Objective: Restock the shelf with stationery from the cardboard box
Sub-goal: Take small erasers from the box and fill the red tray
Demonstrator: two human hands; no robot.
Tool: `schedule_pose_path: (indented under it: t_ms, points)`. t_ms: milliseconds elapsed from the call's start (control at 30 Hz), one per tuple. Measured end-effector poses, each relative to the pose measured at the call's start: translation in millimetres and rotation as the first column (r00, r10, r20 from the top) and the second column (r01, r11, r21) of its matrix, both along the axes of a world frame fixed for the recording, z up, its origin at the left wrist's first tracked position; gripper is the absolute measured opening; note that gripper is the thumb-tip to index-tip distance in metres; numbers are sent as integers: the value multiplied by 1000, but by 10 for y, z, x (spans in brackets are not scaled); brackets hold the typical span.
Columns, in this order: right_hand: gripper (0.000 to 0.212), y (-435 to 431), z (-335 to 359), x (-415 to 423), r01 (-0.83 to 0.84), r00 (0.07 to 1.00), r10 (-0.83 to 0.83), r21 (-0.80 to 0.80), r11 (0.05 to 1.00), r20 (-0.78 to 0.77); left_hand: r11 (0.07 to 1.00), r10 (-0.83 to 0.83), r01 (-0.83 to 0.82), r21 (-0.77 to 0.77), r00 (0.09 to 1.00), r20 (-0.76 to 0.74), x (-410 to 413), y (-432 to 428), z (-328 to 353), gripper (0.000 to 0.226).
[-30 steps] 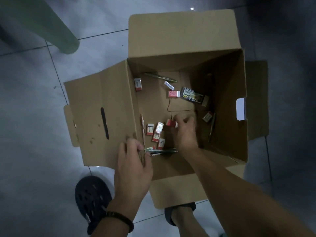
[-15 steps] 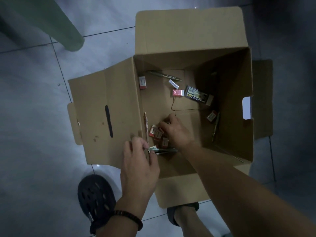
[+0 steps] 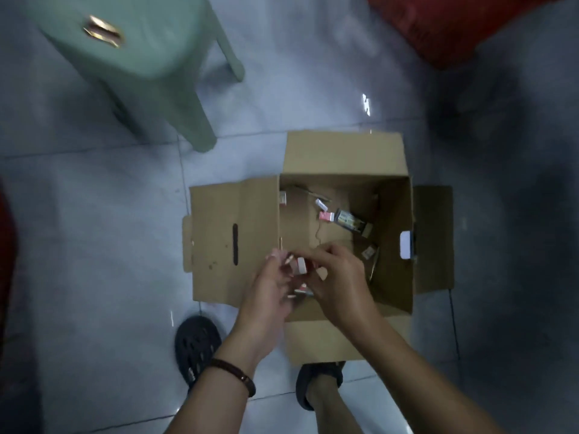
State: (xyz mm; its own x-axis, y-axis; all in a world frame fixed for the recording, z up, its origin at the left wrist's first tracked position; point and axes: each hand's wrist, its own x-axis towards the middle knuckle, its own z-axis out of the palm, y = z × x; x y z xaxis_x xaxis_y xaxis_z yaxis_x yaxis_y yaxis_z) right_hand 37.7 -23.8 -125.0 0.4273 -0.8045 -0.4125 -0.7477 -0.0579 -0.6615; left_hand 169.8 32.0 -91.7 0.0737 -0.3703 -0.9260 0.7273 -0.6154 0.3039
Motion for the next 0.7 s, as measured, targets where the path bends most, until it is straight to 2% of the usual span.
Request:
schedule_pose_path:
  t_ms: [67,133,233,367,467,567,700]
  points:
    - [42,-16,734,138,-21,999,23,-56,998,38,997,47,-57,-60,987,-152,145,-65,619,49]
    - [42,-46,1446,237,-54,998,55,-168,984,3,992,52,-73,-100,979,-198,297,-79,1253,50]
    - [47,-106,2504,386,-106,994,109,-278,955,-5,984,67,-98,-152,979,-195,519,-49,2194,47]
    - [54,-58,3802,712,-105,985,139,-275,956,107,964,145,-172,-202,980,-139,760,8,3369,41]
    - [42,35,4639,975,-46,975,85,-188,981,207,933,249,-273,-235,960,-126,937,134,4136,39]
    - [20,156,5480,1262,19,891,-27,22,1000,453,856,431,-451,-254,893,-132,1136,403,4854,33]
    - [15,413,6365,1609,-111,755,-74,238,965,651,693,661,-638,-334,748,-57,1334,957,5765,33]
